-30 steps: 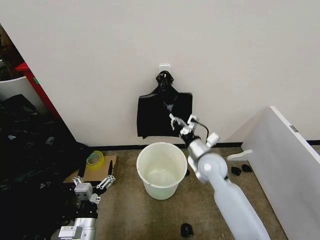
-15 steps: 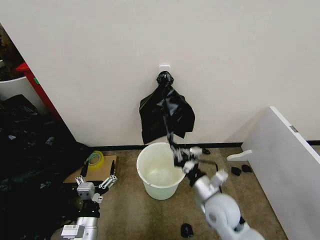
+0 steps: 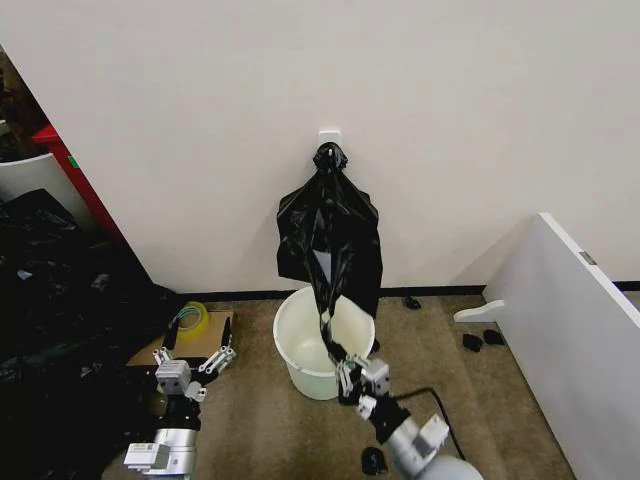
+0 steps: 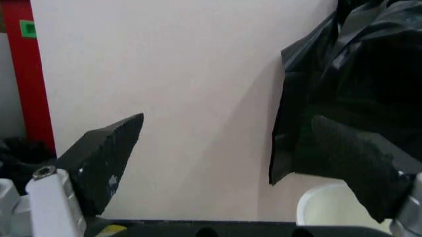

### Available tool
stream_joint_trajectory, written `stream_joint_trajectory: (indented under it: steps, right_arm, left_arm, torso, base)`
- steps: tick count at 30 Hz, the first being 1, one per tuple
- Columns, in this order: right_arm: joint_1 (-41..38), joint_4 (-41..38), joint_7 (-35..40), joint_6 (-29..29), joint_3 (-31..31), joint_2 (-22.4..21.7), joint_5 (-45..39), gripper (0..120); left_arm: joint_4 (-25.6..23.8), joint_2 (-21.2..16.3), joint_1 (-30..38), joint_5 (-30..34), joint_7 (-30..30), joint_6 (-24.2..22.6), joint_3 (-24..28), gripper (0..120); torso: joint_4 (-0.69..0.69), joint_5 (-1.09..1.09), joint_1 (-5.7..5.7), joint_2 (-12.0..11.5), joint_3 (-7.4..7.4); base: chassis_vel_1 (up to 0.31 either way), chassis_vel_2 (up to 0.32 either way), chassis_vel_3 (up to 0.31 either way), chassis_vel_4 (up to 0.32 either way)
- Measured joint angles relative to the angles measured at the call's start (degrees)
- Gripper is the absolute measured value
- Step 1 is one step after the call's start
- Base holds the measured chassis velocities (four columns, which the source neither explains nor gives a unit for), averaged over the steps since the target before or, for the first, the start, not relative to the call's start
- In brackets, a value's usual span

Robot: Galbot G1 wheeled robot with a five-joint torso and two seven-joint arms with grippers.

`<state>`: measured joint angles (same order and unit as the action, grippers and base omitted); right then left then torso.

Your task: Place the garbage bag over the trash bin.

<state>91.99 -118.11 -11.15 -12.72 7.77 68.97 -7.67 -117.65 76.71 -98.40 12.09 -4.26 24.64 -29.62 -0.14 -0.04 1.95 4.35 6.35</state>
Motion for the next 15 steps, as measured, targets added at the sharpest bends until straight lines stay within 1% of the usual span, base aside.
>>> stream_joint_trajectory:
  steps: [2,6,10,12,15]
  right_arm:
    - [1.59,0.47,-1.05,-1.87,0.21,0.48,3.15,0]
    - [2.71,0.96,-2.33,-3.3,0.28,0.8,4.78,0]
    - [3.31,1.21,-3.72,-4.11,0.28,0.74,5.1,0]
    - [3.67,1.59,-5.91,-5.32,0.28,0.35,4.97,0]
    - [3.45,1.81,-6.16,-5.65,0.1,0.3,5.0,0]
  left_arm:
    - [0.14,0.02,0.2,0.0,-0.03,-0.09,0.23,100]
    - [0.2,0.02,0.33,0.0,-0.06,-0.14,0.28,100]
    - [0.21,0.03,0.32,0.0,-0.08,-0.14,0.28,100]
    - [0.22,0.07,0.12,0.0,-0.1,-0.1,0.19,100]
    - [0.07,0.26,-0.21,0.0,-0.11,0.04,0.04,100]
  torso:
    - [0.0,0.0,0.0,0.0,0.0]
    - [0.0,0.0,0.0,0.0,0.0]
    - [0.0,0.0,0.0,0.0,0.0]
    - [0.0,0.0,0.0,0.0,0.0]
    - [0.0,0.0,0.0,0.0,0.0]
  base:
    - [0.0,0.0,0.0,0.0]
    - [0.0,0.0,0.0,0.0]
    - [0.0,0.0,0.0,0.0]
    - [0.0,0.0,0.0,0.0]
    - [0.0,0.0,0.0,0.0]
